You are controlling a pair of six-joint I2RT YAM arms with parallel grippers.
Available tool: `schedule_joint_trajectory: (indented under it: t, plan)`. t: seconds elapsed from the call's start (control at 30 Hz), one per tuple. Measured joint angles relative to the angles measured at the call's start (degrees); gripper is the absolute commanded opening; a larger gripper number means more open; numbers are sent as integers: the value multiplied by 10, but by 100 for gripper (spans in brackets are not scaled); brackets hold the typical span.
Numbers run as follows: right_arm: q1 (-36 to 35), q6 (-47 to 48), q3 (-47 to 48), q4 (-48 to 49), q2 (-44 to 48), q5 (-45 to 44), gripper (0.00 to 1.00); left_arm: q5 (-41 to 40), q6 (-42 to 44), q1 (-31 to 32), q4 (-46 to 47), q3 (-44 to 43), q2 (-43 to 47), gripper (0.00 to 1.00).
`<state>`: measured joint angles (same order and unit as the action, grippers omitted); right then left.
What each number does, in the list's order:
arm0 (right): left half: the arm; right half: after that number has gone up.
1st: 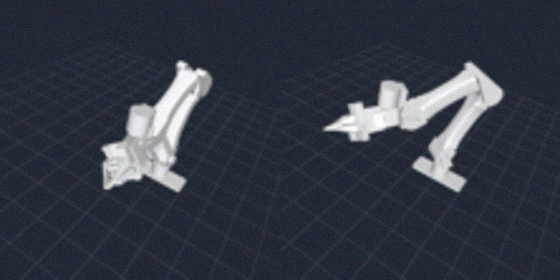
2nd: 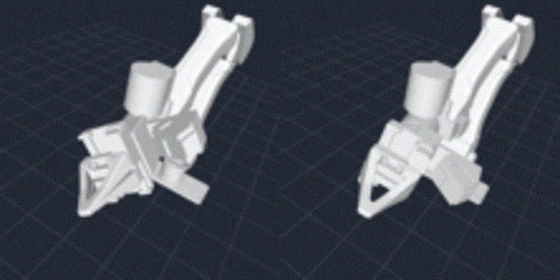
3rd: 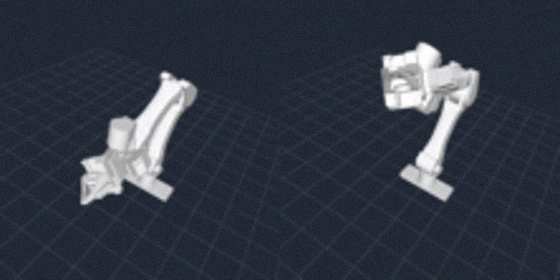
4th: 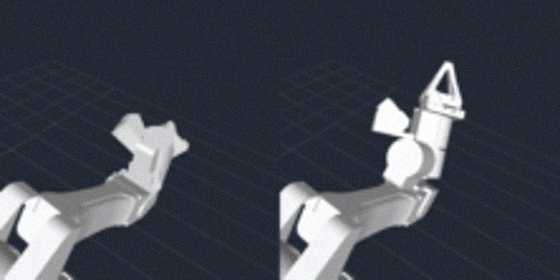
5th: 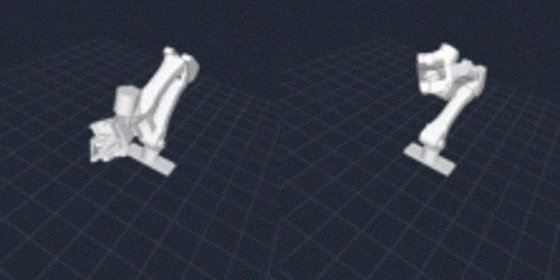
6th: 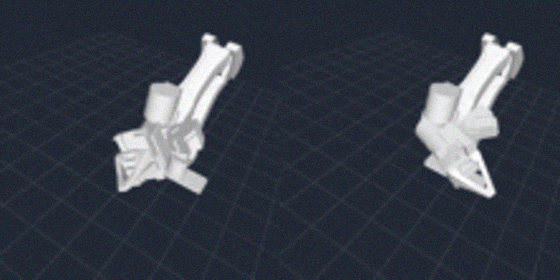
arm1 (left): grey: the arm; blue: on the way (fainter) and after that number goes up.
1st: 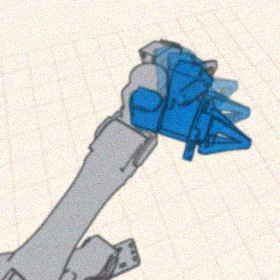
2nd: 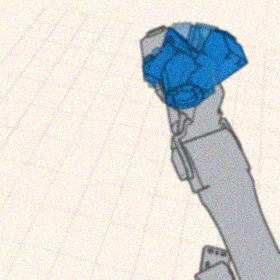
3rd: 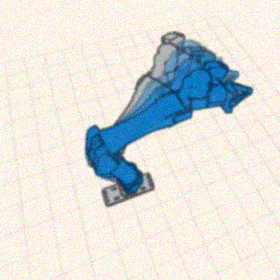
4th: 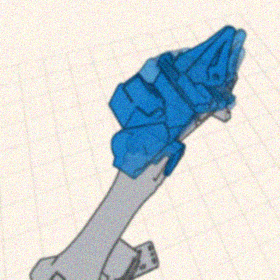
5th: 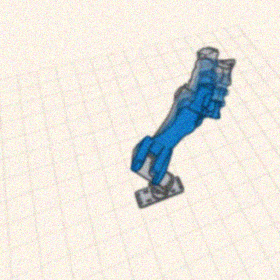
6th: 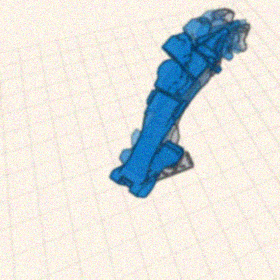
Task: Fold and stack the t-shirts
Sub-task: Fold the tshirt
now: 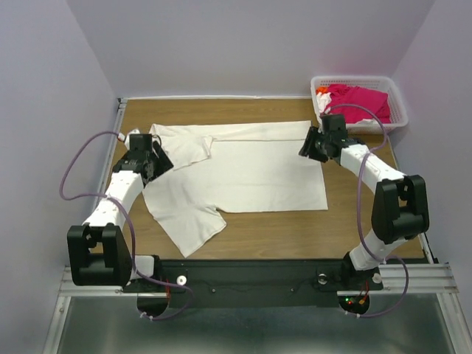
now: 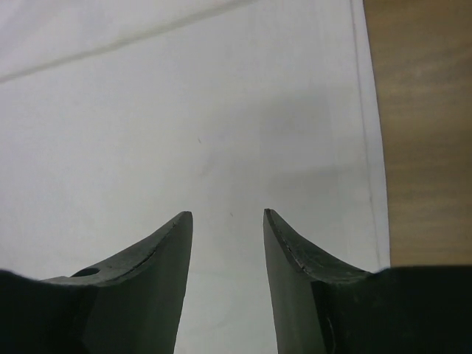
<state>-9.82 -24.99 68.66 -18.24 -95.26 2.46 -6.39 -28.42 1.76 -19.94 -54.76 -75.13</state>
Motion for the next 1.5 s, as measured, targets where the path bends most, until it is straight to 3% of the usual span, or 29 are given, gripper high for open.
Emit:
schedule_joint_trajectory:
  t: [0.1, 0.3, 0.57, 1.0, 1.2, 1.27, 1.33, 1.43, 1.5]
  plan:
    - [0, -13, -66, -16, 28, 4, 50, 0, -17, -2, -29, 77, 24, 80]
    - [0, -33, -164, -54, 69, -6, 50, -1, -40, -8, -71, 113, 55, 79]
    - [0, -47, -181, -82, 80, -43, 51, -20, -50, -17, -84, 119, 64, 78]
    - [9, -62, -193, -135, 102, -86, 52, -28, -51, -48, -113, 119, -59, 70]
    - [12, -64, -211, -141, 107, -97, 51, -24, -51, -48, -112, 119, -63, 57]
    - [12, -64, -216, -142, 107, -98, 50, -19, -51, -48, -109, 118, -66, 48]
    - [12, -64, -220, -144, 107, -99, 49, -14, -52, -48, -106, 116, -68, 33]
    - [12, -64, -224, -143, 108, -101, 49, -9, -51, -47, -99, 116, -69, 32]
    - [12, -64, -226, -144, 110, -102, 48, -9, -51, -48, -98, 116, -69, 23]
